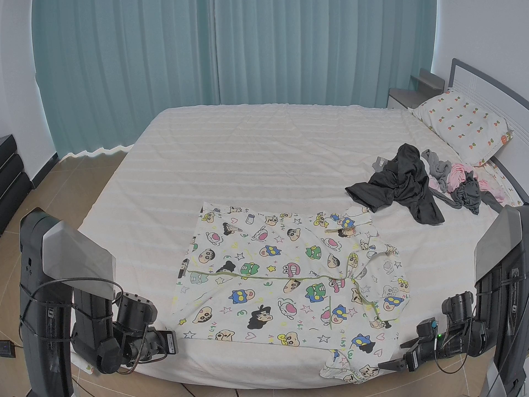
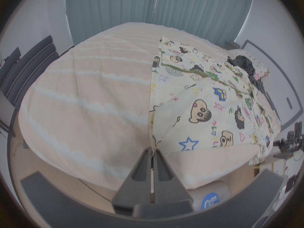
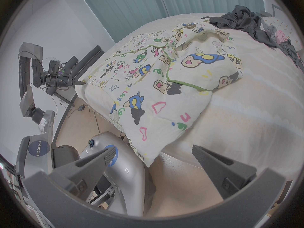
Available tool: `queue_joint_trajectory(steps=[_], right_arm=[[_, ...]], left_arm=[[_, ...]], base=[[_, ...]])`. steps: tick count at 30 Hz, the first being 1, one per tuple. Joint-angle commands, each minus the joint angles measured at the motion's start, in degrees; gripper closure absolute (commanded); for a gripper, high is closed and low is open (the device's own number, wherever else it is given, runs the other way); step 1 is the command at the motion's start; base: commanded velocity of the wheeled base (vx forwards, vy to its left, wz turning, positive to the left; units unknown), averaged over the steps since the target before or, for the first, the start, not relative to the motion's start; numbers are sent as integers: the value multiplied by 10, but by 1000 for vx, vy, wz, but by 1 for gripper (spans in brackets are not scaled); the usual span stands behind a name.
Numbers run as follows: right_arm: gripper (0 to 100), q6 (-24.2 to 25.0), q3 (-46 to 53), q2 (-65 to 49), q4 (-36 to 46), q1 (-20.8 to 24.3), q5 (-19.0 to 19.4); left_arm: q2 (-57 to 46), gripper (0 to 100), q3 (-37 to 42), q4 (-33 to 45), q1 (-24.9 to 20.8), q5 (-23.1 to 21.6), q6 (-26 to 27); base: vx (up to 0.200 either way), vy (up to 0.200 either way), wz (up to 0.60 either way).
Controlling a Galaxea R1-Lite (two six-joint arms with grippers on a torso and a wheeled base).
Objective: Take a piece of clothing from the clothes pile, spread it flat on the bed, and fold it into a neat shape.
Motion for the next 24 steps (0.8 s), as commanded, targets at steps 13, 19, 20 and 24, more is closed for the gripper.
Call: queue_joint_trajectory(steps=[13,19,20,24], right_arm=[[0,-1,10,0,1,-1,-1],[0,-3,10,-40,1,-20,-1],[0,-1,10,-63,1,-26,-1],[0,10,10,-146,-2,-52,6]], left_arm=[[-17,0,30,-8,0,3,3],[-70,0,57,-10,18,-12,-40],[-82,0,64,-11,22,-22,-51],[-151,0,92,-22,41,-75,-93]], base=[[0,0,0],[0,0,0],[0,0,0],[0,0,0]])
